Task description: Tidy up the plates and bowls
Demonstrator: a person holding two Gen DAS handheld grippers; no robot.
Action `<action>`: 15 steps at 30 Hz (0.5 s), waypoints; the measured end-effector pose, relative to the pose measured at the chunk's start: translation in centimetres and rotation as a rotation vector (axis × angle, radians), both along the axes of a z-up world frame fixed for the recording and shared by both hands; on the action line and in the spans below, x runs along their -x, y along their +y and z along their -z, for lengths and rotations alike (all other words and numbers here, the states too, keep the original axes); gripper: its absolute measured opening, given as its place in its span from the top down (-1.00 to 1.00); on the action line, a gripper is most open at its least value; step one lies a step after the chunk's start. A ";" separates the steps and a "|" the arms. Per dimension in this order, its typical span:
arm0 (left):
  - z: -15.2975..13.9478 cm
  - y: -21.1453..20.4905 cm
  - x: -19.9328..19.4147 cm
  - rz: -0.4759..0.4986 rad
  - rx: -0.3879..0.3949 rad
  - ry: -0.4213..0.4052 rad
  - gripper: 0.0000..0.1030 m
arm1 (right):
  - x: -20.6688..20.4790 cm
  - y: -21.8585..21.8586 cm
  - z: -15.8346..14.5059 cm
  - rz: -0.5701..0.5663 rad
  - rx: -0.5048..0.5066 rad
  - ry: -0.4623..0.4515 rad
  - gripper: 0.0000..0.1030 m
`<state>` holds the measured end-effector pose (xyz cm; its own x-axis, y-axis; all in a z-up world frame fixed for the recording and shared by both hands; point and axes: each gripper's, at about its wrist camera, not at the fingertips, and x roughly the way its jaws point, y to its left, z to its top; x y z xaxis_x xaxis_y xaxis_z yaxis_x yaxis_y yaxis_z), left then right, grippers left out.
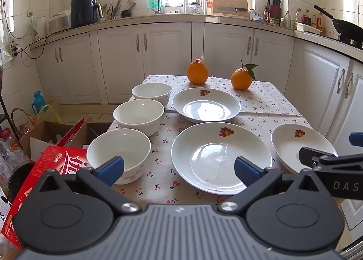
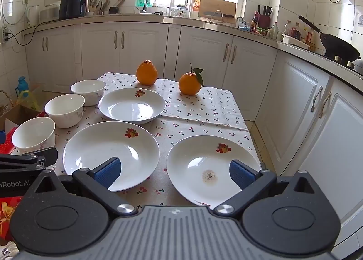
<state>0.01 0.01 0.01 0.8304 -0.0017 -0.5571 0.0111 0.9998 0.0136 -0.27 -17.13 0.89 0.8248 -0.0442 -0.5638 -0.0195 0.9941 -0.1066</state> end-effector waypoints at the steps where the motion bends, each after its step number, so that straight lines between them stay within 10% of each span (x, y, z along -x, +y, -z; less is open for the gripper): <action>1: 0.0 0.0 0.0 0.000 0.001 -0.001 -0.99 | 0.0 0.0 0.0 0.000 -0.001 0.000 -1.00; 15: -0.1 0.0 0.1 0.000 0.003 -0.007 -0.99 | 0.1 -0.1 -0.1 0.000 0.009 0.001 -1.00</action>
<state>-0.12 0.04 0.08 0.8341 -0.0037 -0.5516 0.0114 0.9999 0.0105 -0.39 -17.21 1.02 0.8243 -0.0494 -0.5640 -0.0193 0.9932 -0.1152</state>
